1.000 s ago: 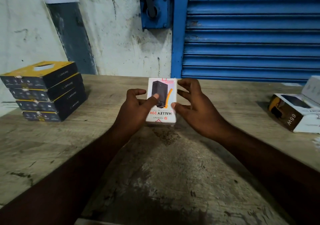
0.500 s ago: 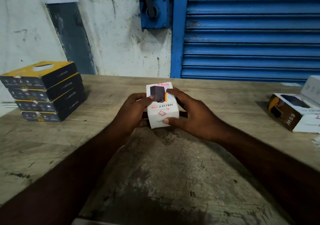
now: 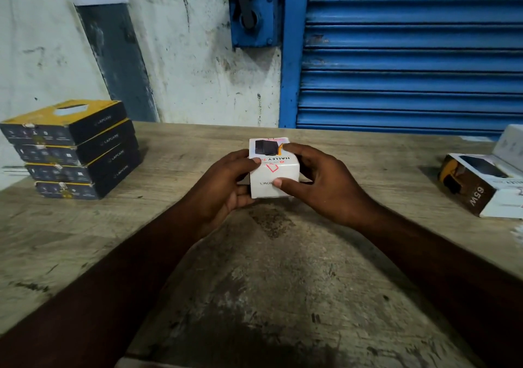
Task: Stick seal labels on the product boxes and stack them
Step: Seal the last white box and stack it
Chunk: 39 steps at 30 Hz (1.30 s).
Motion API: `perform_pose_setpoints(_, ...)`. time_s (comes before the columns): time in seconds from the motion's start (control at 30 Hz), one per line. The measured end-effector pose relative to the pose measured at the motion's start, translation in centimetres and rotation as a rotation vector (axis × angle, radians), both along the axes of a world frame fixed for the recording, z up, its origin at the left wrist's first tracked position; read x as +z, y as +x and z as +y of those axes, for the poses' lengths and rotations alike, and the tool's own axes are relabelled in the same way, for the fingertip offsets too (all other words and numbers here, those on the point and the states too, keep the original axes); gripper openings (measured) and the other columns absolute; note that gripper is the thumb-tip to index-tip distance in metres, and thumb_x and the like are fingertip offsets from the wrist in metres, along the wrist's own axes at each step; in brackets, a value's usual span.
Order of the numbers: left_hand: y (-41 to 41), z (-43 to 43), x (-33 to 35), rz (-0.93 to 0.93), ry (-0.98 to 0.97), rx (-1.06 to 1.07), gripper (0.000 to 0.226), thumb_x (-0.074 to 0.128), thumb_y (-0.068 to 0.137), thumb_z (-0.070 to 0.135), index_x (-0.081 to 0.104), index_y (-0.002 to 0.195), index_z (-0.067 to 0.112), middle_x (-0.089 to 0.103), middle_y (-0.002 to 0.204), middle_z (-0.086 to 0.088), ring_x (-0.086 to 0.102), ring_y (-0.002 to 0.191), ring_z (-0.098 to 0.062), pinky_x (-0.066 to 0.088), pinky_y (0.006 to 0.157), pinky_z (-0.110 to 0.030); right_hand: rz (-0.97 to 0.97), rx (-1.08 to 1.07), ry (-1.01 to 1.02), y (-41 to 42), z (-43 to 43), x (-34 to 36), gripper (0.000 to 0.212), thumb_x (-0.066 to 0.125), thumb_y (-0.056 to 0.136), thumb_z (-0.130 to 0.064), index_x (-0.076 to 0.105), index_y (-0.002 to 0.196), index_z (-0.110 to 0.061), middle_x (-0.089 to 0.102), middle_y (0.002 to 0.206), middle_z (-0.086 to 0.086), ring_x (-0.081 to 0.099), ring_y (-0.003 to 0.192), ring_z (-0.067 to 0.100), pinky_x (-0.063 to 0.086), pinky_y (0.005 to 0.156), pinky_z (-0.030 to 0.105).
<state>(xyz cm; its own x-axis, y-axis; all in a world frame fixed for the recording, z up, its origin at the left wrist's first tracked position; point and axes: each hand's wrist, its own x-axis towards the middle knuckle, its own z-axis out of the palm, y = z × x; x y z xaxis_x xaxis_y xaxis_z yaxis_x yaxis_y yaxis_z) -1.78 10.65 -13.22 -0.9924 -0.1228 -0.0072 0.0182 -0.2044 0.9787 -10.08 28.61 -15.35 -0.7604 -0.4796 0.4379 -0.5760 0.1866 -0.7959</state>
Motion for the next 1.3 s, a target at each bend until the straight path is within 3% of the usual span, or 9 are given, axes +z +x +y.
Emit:
perform_pose_setpoints(0.13, 0.1, 0.0, 0.1, -0.053, 0.128, -0.007, 0.035, 0.049, 0.1, 0.018, 0.06, 0.132, 0.011, 0.07, 0.122, -0.019, 0.07, 0.1, -0.028, 0.059, 0.089, -0.04, 0.02, 0.0, 0.004, 0.0, 0.1, 0.1, 0.055, 0.078, 0.065, -0.057, 0.062, 0.117, -0.05, 0.07, 0.124, -0.016, 0.065, 0.117, 0.005, 0.056, 0.098, 0.045)
perform_pose_setpoints(0.23, -0.1, -0.2, 0.0, -0.118, 0.137, -0.015, 0.038, 0.052, 0.099, 0.025, 0.058, 0.134, 0.012, 0.071, 0.12, -0.018, 0.068, 0.11, -0.031, 0.055, 0.097, -0.042, 0.048, -0.011, 0.006, 0.2, 0.2, 0.3, 0.055, 0.08, 0.068, -0.052, 0.064, 0.119, -0.04, 0.07, 0.122, -0.018, 0.064, 0.118, 0.003, 0.054, 0.101, 0.044)
perform_pose_setpoints(0.3, 0.0, -0.2, 0.0, -0.137, 0.135, -0.025, 0.039, 0.053, 0.099, 0.028, 0.058, 0.134, 0.012, 0.072, 0.117, -0.016, 0.07, 0.105, -0.028, 0.058, 0.092, -0.038, 0.079, -0.037, 0.028, 0.3, 0.3, 0.6, 0.052, 0.085, 0.072, -0.043, 0.064, 0.119, -0.036, 0.064, 0.128, -0.024, 0.059, 0.123, 0.001, 0.051, 0.106, 0.041)
perform_pose_setpoints(0.4, 0.0, -0.1, 0.1, -0.144, 0.151, -0.005, 0.038, 0.057, 0.098, 0.027, 0.059, 0.132, 0.011, 0.073, 0.116, -0.016, 0.071, 0.099, -0.027, 0.062, 0.082, -0.034, 0.168, -0.102, 0.116, 0.4, 0.5, 1.1, 0.049, 0.088, 0.074, -0.031, 0.065, 0.117, -0.037, 0.045, 0.155, -0.009, 0.037, 0.144, 0.0, 0.033, 0.111, 0.018)
perform_pose_setpoints(0.47, 0.0, -0.1, 0.1, -0.142, 0.136, 0.025, 0.038, 0.06, 0.096, 0.026, 0.059, 0.131, 0.01, 0.073, 0.116, -0.017, 0.072, 0.097, -0.026, 0.063, 0.079, -0.034, 0.259, -0.11, 0.152, 0.6, 0.5, 1.4, 0.049, 0.089, 0.073, -0.024, 0.068, 0.117, -0.032, 0.044, 0.156, -0.001, 0.035, 0.145, 0.001, 0.026, 0.107, 0.005)
perform_pose_setpoints(0.63, 0.0, 0.1, 0.1, -0.142, 0.033, 0.053, 0.034, 0.064, 0.094, 0.026, 0.063, 0.125, 0.01, 0.073, 0.114, -0.016, 0.073, 0.097, -0.026, 0.062, 0.079, -0.034, 0.475, -0.098, 0.232, 1.0, 0.3, 1.4, 0.043, 0.08, 0.072, -0.03, 0.072, 0.114, -0.027, 0.066, 0.128, -0.008, 0.052, 0.12, 0.013, 0.039, 0.097, 0.026)
perform_pose_setpoints(0.77, 0.0, 0.2, 0.1, -0.15, 0.017, 0.047, 0.033, 0.063, 0.095, 0.029, 0.063, 0.124, 0.012, 0.073, 0.114, -0.015, 0.073, 0.097, -0.025, 0.062, 0.079, -0.034, 0.471, -0.069, 0.257, 0.9, 0.4, 1.4, 0.043, 0.079, 0.074, -0.032, 0.073, 0.116, -0.032, 0.065, 0.114, -0.007, 0.05, 0.108, 0.014, 0.029, 0.087, 0.01)
perform_pose_setpoints(0.9, 0.1, 0.2, 0.1, -0.153, 0.004, 0.028, 0.026, 0.06, 0.098, 0.03, 0.065, 0.118, 0.015, 0.074, 0.111, -0.012, 0.072, 0.098, -0.025, 0.062, 0.08, -0.034, 0.435, -0.038, 0.247, 0.9, 0.6, 1.7, 0.043, 0.086, 0.074, -0.022, 0.073, 0.113, -0.033, 0.063, 0.111, -0.005, 0.049, 0.108, 0.013, 0.027, 0.086, 0.003)
perform_pose_setpoints(1.3, 0.2, 0.2, 0.1, -0.157, -0.035, -0.004, 0.02, 0.058, 0.098, 0.029, 0.067, 0.111, 0.017, 0.075, 0.104, -0.01, 0.072, 0.096, -0.024, 0.06, 0.083, -0.035, 0.342, 0.017, 0.208, 1.6, 0.5, 2.2, 0.044, 0.088, 0.069, -0.014, 0.066, 0.098, -0.039, 0.061, 0.108, -0.007, 0.049, 0.104, 0.013, 0.033, 0.083, 0.008)
